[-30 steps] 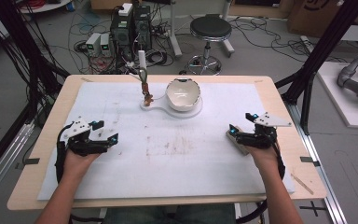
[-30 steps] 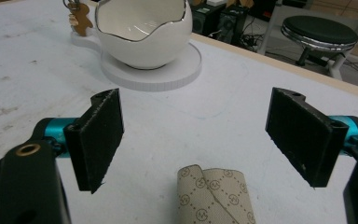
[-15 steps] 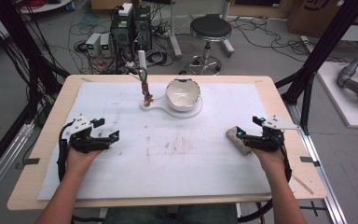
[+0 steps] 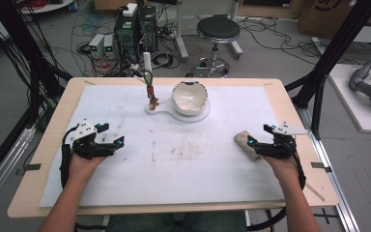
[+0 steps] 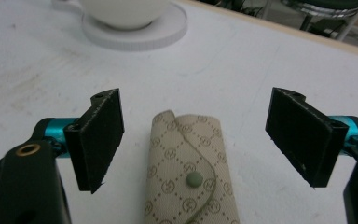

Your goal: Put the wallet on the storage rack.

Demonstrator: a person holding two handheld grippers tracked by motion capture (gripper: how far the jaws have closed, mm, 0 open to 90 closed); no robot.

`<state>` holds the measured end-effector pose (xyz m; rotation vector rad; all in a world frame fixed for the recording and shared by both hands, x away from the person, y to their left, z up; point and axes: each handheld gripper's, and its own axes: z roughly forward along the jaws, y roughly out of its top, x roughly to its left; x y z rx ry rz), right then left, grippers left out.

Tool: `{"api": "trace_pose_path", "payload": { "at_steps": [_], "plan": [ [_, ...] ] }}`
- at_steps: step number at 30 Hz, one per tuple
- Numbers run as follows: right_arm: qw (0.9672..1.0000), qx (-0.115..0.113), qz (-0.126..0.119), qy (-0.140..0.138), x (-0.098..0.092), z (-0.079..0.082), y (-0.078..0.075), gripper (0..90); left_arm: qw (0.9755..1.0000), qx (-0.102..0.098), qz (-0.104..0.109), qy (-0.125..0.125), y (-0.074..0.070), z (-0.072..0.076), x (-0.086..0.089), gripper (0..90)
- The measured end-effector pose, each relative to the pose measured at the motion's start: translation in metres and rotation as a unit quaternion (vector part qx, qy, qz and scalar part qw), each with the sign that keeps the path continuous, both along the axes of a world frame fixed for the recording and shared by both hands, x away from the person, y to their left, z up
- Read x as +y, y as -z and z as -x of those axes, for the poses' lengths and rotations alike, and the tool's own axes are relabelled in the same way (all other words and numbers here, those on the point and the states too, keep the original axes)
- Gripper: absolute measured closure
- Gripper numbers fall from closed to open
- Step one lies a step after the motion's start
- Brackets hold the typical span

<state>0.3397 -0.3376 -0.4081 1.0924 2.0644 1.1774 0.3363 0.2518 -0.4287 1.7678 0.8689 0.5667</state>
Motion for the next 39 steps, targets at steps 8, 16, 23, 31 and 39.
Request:
{"api": "trace_pose_path", "payload": {
  "at_steps": [8,16,23,31,39],
  "plan": [
    [0.9995,0.026,0.016,-0.001,-0.005,-0.002,0.010,19.5,1.0000,0.002,-0.002,0.003,0.001,-0.001,-0.003,17.0],
    [0.9979,0.054,0.036,-0.006,-0.004,-0.001,0.021,19.6,1.0000,0.002,-0.002,0.009,0.001,-0.003,-0.007,17.0],
    [0.9959,0.071,0.055,-0.009,-0.005,0.000,0.029,19.5,0.9999,0.005,-0.001,0.014,0.002,-0.006,-0.011,17.0],
    [0.9930,0.095,0.070,-0.012,-0.007,0.000,0.037,19.5,0.9998,0.006,-0.003,0.017,0.002,-0.008,-0.013,17.0],
    [0.9904,0.114,0.076,-0.016,-0.006,0.000,0.042,19.6,0.9998,0.007,-0.001,0.016,0.002,-0.008,-0.012,17.0]
  ]
}}
